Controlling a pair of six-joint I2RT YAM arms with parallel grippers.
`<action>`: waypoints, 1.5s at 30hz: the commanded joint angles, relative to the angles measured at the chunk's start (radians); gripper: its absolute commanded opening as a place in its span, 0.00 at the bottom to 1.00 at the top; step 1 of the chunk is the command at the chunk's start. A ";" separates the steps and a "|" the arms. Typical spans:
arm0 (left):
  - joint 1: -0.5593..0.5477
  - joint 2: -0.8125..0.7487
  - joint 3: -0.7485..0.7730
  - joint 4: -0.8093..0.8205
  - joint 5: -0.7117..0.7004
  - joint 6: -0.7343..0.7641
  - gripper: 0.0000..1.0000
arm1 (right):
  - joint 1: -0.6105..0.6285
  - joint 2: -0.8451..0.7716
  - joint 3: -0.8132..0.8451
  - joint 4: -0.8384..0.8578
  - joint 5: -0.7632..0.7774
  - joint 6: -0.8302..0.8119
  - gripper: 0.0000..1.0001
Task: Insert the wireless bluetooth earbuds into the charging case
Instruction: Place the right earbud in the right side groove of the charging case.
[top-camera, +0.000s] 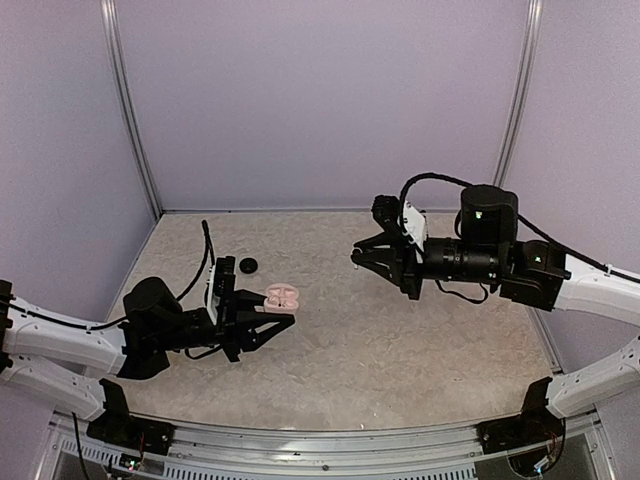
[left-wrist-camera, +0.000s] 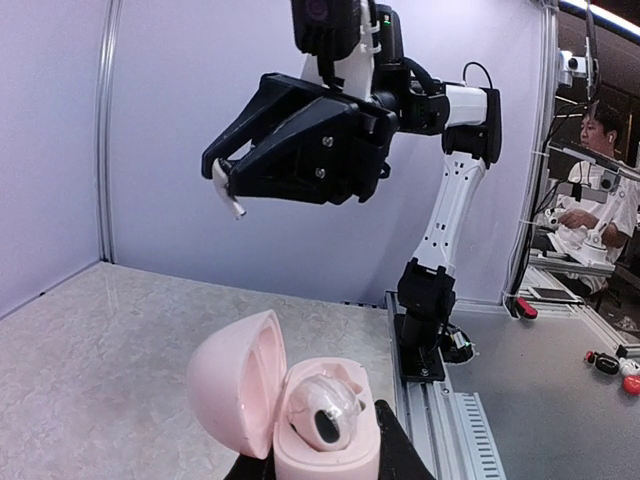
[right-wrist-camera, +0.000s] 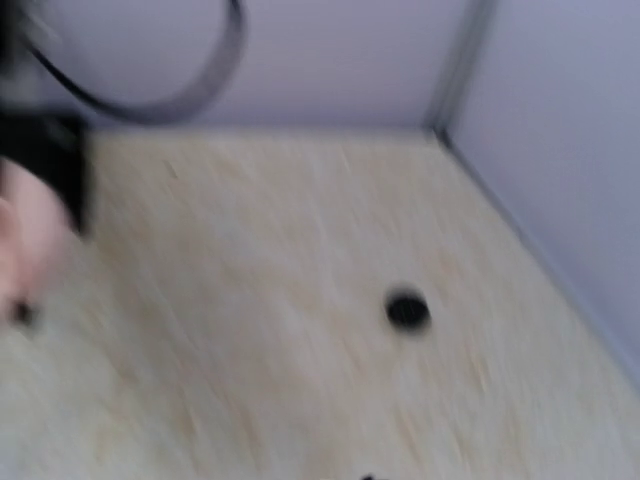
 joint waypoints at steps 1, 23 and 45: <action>0.015 -0.002 0.034 0.058 0.032 -0.055 0.08 | 0.060 -0.036 -0.010 0.168 -0.064 -0.037 0.17; -0.011 0.046 0.093 0.085 0.071 -0.085 0.08 | 0.282 0.118 0.051 0.326 0.005 -0.174 0.19; -0.023 0.026 0.095 0.067 0.042 -0.071 0.08 | 0.306 0.184 0.042 0.355 0.061 -0.223 0.19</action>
